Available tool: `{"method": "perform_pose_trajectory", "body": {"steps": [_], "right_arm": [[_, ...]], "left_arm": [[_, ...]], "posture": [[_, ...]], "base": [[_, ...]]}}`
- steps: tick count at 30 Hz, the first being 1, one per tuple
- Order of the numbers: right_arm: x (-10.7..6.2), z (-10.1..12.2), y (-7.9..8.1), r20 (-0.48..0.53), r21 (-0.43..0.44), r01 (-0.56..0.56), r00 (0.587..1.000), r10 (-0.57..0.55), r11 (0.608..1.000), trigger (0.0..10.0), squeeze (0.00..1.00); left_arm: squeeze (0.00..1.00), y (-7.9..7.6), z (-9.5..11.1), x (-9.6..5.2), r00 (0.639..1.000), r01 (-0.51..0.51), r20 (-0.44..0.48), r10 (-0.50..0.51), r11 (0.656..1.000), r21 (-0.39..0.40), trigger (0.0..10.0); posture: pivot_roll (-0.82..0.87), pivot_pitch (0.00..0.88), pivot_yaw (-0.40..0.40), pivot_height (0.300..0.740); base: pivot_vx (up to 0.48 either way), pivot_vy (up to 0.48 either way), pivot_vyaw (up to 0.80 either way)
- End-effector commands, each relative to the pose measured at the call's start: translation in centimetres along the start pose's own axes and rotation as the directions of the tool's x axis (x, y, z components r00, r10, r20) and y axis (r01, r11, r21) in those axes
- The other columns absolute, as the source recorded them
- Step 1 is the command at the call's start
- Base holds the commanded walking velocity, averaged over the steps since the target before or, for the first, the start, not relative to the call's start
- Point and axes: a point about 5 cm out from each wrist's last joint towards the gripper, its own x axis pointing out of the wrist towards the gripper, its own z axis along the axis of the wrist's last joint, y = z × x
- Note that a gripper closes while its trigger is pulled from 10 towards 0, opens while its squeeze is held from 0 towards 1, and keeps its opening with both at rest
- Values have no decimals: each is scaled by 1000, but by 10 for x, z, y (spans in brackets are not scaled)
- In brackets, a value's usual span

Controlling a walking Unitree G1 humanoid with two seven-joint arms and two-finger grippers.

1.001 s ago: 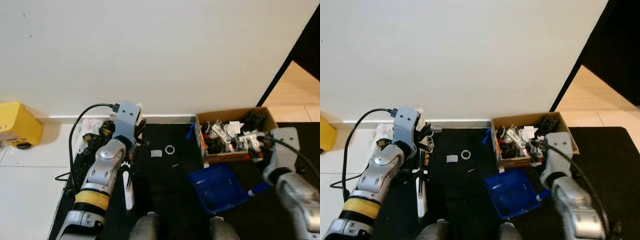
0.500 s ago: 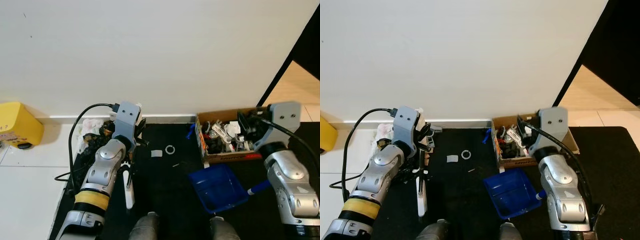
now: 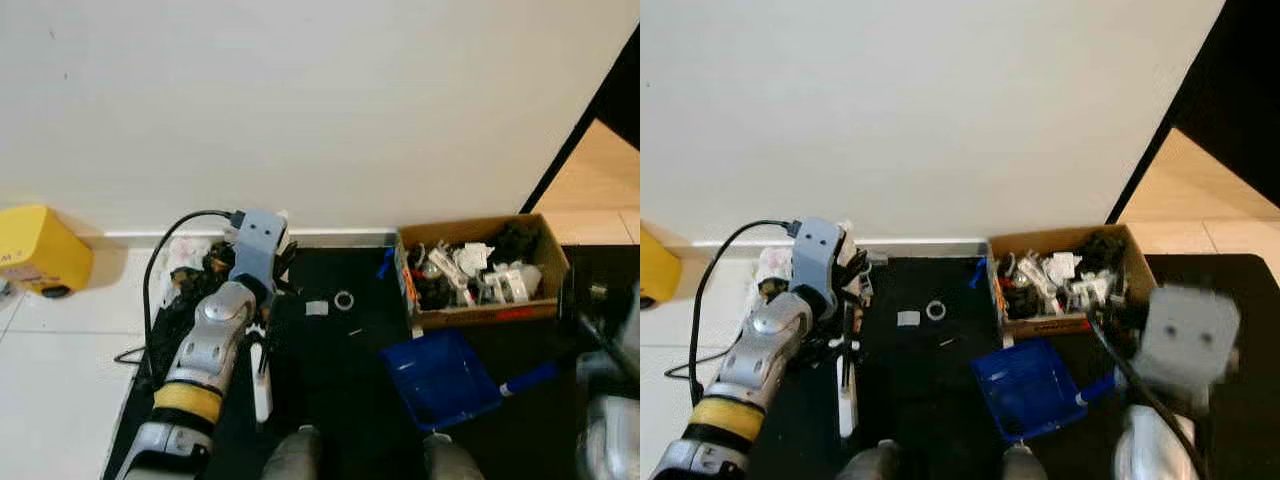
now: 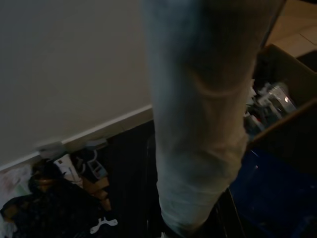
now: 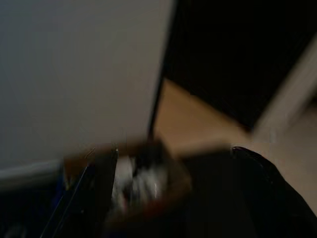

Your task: Sweep floor

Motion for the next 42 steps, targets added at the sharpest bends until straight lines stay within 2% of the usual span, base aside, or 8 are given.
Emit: {"method": "perform_pose_trajectory", "body": {"steps": [1,7,15,23,32,34,35,42], "right_arm": [[-9,-17,0,-87,33,18,996,-15,999,10000,0],[-21,-59,-5,-282,-24,73,956,-77,997,10000,0],[-6,-75,-6,-288,-64,86,952,-101,994,10000,0],[31,-83,14,-288,74,112,954,-86,991,10000,0],[34,-88,20,-312,126,124,947,-79,984,9569,0],[32,-90,18,-318,125,140,943,-94,982,2667,0],[32,-90,17,-319,125,147,942,-101,981,745,0],[33,-90,17,-317,123,156,942,-110,980,0,0]], "left_arm": [[0,2,2,1,1000,6,0,-6,999,32,10000],[0,1,3,4,1000,18,3,-18,999,38,10000],[0,1,3,5,1000,14,2,-14,999,38,10000],[0,1,1,6,1000,7,6,-7,999,35,10000],[0,4,1,5,1000,-4,8,4,999,32,10000],[0,4,0,5,1000,-5,5,5,999,32,10000],[0,4,0,4,1000,-4,4,4,999,32,10000],[0,3,-1,5,1000,-3,3,3,1000,31,10000]], "posture": [[28,198,108,740],[29,188,114,740],[38,174,109,740],[44,159,104,740],[49,158,99,740],[47,161,101,740],[46,163,102,740],[46,165,103,740]], "base": [[0,0,0],[0,0,0],[0,0,0],[0,0,0],[0,0,0],[0,0,0],[0,0,0],[0,0,0]]}}
